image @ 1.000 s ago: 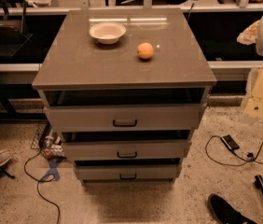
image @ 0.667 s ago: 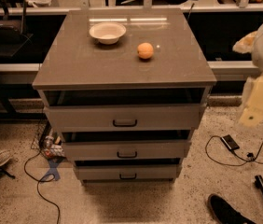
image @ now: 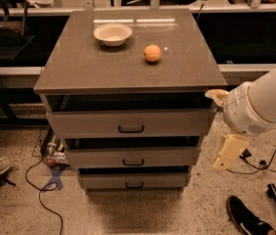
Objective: Open middle drawer
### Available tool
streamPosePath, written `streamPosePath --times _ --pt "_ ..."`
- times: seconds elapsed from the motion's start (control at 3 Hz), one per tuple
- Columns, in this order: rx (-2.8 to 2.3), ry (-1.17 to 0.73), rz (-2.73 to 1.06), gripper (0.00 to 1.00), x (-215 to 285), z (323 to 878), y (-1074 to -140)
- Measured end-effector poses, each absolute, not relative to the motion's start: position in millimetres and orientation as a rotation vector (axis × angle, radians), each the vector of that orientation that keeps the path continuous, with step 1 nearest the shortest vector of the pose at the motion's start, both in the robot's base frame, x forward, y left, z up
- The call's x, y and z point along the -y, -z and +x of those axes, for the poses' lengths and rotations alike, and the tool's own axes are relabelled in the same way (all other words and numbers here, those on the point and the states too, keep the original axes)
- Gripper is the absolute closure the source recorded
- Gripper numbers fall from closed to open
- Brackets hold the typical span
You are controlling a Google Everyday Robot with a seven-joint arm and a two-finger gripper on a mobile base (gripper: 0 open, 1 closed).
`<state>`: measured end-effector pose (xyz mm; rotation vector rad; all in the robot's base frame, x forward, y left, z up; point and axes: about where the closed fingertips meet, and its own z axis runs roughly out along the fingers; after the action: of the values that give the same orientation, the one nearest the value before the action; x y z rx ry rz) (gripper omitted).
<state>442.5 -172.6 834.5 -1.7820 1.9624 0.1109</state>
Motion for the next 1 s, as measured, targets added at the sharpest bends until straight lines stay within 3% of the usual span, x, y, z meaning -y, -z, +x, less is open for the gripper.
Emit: streamPosePath --times 0.67,1.0 --pt "-1.954 -0.065 -1.822 0.0 172.3 442.5 -816.1" --pt "-1.9 -0.106 -1.885 0.0 170.5 449.8 -764.2"
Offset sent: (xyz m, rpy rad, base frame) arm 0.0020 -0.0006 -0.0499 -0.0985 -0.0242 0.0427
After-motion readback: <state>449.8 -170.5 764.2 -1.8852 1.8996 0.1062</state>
